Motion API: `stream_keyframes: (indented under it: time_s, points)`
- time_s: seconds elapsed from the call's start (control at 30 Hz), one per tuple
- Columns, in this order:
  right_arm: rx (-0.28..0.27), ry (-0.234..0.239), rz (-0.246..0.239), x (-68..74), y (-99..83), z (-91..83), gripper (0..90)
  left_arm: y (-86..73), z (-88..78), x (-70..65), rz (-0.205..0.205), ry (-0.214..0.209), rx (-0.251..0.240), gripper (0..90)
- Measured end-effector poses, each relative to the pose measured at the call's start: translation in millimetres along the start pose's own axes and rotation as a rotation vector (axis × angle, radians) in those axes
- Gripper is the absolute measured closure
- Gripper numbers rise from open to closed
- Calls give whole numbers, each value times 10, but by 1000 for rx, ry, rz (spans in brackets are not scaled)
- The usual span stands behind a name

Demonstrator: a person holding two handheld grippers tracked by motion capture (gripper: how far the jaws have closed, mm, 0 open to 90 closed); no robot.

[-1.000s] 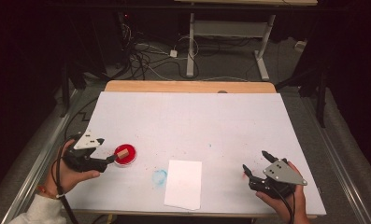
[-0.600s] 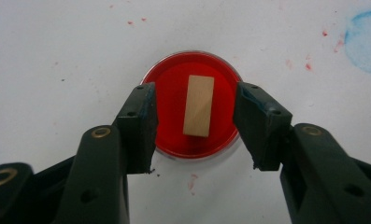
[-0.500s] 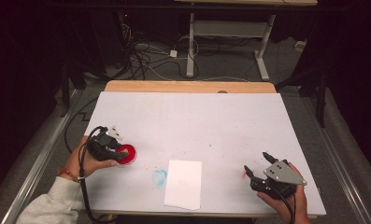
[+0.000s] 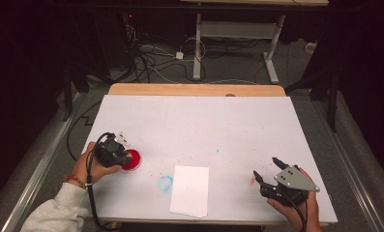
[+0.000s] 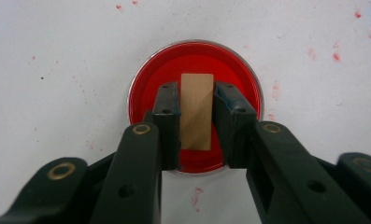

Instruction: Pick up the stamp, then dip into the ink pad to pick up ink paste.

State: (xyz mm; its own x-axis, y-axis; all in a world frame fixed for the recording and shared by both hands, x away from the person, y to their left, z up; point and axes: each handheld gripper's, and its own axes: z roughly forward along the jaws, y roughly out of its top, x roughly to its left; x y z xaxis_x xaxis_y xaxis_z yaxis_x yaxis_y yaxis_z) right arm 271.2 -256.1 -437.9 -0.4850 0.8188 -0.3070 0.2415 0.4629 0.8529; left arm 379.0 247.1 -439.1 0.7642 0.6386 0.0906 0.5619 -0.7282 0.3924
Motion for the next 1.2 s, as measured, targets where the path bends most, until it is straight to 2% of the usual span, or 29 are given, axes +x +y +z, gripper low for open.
stream_keyframes:
  time_s: [0.2, 0.47, 0.53, 0.73, 0.93, 1.2]
  points:
    - [-3, 5, -2, 4, 5, 4, 289, 1, 1, -12, 2, 13, -9, 735]
    - [-6, 9, 0, -2, 26, 45, 288, -42, -20, 5, -10, -12, -35, 736]
    - [-2, 14, 4, 0, 18, 55, 288, -46, -41, -8, -3, -4, -42, 736]
    - [-4, 15, -2, 6, 26, 47, 287, -59, -189, -45, 3, 17, -90, 736]
    - [-6, 17, 0, 6, 17, 39, 286, -77, -384, -45, -7, 29, -138, 736]
    - [1, 34, -9, 21, 33, 90, 284, -127, -530, -25, -14, 46, -152, 736]
